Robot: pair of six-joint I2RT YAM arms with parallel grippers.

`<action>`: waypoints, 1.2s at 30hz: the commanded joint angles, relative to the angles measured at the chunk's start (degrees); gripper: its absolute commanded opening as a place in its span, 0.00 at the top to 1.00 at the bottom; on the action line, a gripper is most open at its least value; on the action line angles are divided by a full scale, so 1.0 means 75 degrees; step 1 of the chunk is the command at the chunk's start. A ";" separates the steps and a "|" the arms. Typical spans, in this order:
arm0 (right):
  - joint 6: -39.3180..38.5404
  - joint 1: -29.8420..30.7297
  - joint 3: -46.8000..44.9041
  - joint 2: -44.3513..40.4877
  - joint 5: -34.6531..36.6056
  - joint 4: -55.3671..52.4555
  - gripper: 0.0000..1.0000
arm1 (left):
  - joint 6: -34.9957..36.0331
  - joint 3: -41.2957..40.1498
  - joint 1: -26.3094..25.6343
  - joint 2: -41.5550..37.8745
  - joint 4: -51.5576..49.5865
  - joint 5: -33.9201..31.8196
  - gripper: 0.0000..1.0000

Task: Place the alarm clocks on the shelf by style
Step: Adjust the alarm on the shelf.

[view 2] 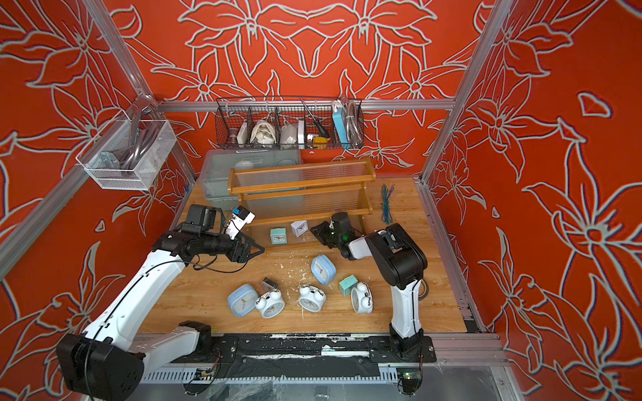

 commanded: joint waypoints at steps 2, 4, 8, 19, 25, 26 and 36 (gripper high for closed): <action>0.0529 0.0141 0.0005 0.0275 0.0490 -0.0435 0.78 | 0.0001 -0.0066 0.0066 -0.0153 -0.0046 0.0176 0.32; 0.0615 0.0215 0.0046 0.0281 0.0702 -0.0519 0.78 | 0.0000 -0.0080 0.0067 -0.0153 -0.0046 0.0178 0.32; 0.0877 0.0326 0.0053 0.0327 0.1191 -0.0501 0.78 | 0.0001 -0.0080 0.0069 -0.0154 -0.0046 0.0199 0.32; 0.1497 0.0438 0.0196 0.0932 0.1586 0.0286 0.82 | 0.0001 -0.0080 0.0088 -0.0162 -0.0046 0.0219 0.32; 0.1369 0.0479 0.0391 0.1159 0.1375 0.0417 0.82 | 0.0001 -0.0091 0.0110 -0.0176 -0.0046 0.0223 0.32; 0.1306 0.0485 0.0398 0.1165 0.1323 0.0405 0.82 | 0.0001 -0.0091 0.0115 -0.0176 -0.0046 0.0223 0.32; 0.0716 0.0497 0.0226 0.1002 0.0997 0.0484 0.82 | 0.0000 -0.0098 0.0125 -0.0176 -0.0034 0.0247 0.32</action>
